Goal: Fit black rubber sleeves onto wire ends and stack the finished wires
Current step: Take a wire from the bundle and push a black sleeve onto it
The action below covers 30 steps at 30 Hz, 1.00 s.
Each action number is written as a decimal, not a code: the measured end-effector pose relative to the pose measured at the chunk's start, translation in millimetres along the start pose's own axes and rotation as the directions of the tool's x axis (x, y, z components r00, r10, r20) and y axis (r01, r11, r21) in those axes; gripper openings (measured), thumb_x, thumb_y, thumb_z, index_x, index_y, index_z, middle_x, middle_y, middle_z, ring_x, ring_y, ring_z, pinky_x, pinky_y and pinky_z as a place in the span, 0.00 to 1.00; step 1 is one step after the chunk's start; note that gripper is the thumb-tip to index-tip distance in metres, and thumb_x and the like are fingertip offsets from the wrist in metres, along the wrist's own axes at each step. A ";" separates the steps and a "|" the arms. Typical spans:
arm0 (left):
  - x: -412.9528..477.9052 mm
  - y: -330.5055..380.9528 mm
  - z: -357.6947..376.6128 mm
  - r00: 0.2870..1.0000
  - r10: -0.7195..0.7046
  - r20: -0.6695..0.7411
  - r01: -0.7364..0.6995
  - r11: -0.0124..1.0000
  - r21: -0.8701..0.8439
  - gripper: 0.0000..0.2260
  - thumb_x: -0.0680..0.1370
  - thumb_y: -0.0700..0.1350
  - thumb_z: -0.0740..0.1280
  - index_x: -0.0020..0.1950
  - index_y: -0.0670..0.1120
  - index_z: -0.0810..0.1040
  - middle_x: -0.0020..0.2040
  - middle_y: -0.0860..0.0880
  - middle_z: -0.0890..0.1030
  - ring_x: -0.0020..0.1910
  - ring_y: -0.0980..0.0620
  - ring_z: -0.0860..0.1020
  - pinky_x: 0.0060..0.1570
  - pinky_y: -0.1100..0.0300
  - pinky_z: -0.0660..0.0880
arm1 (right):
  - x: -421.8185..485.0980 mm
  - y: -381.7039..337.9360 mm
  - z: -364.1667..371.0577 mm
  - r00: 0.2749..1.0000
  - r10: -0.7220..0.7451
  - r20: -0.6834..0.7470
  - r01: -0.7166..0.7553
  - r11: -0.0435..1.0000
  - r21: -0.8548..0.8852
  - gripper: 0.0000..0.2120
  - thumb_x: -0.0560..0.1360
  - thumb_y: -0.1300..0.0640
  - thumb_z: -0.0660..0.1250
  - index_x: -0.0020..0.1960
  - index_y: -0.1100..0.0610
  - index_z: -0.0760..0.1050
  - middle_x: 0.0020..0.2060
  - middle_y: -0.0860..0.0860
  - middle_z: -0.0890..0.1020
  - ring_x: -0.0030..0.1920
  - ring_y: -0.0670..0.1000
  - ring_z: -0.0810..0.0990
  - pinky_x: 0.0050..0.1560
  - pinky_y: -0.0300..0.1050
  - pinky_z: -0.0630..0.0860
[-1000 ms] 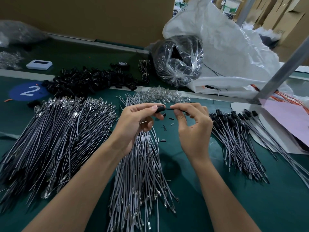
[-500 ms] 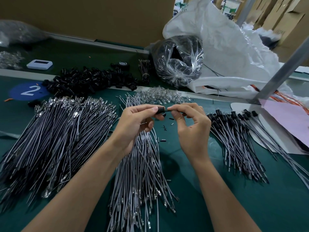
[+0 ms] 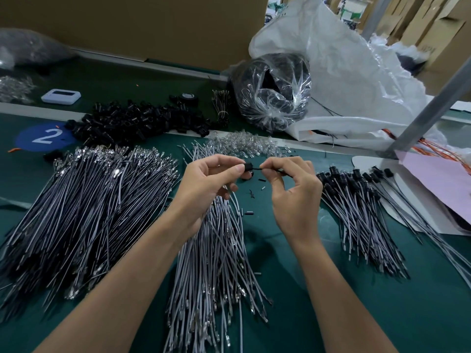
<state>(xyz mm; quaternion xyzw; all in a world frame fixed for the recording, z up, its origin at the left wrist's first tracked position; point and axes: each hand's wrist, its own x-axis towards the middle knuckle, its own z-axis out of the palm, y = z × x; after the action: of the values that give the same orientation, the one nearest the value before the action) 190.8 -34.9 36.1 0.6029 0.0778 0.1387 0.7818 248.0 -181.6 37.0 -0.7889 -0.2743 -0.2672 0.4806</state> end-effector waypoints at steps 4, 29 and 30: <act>-1.0 0.5 -0.9 1.000 0.014 -0.002 -0.014 0.999 0.047 0.04 0.75 0.40 0.73 0.46 0.48 0.85 0.44 0.46 0.86 0.35 0.56 0.78 0.33 0.64 0.75 | 0.3 -0.2 -0.5 1.000 0.003 0.025 -0.003 1.000 0.001 0.05 0.73 0.64 0.73 0.44 0.55 0.83 0.41 0.46 0.82 0.46 0.48 0.75 0.53 0.46 0.71; 0.5 0.8 -0.1 0.999 0.031 -0.027 -0.030 0.998 0.050 0.06 0.77 0.36 0.69 0.50 0.43 0.84 0.41 0.46 0.86 0.39 0.55 0.82 0.39 0.61 0.81 | -2.8 -0.3 3.4 0.999 -0.035 0.014 0.036 0.998 -0.056 0.04 0.73 0.64 0.71 0.44 0.55 0.82 0.41 0.46 0.81 0.44 0.48 0.73 0.49 0.58 0.73; 0.4 0.7 0.0 0.999 0.032 -0.026 -0.031 0.998 0.051 0.06 0.77 0.36 0.69 0.50 0.43 0.84 0.41 0.46 0.86 0.39 0.55 0.82 0.39 0.61 0.81 | -2.9 -0.2 3.3 0.999 -0.033 0.018 0.034 0.998 -0.053 0.04 0.73 0.63 0.71 0.44 0.55 0.81 0.41 0.45 0.80 0.44 0.48 0.73 0.49 0.58 0.73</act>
<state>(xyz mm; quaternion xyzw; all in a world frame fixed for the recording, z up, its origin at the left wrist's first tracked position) 191.1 -34.7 36.8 0.6219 0.0821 0.1571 0.7628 246.3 -179.0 33.9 -0.7991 -0.2844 -0.2754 0.4525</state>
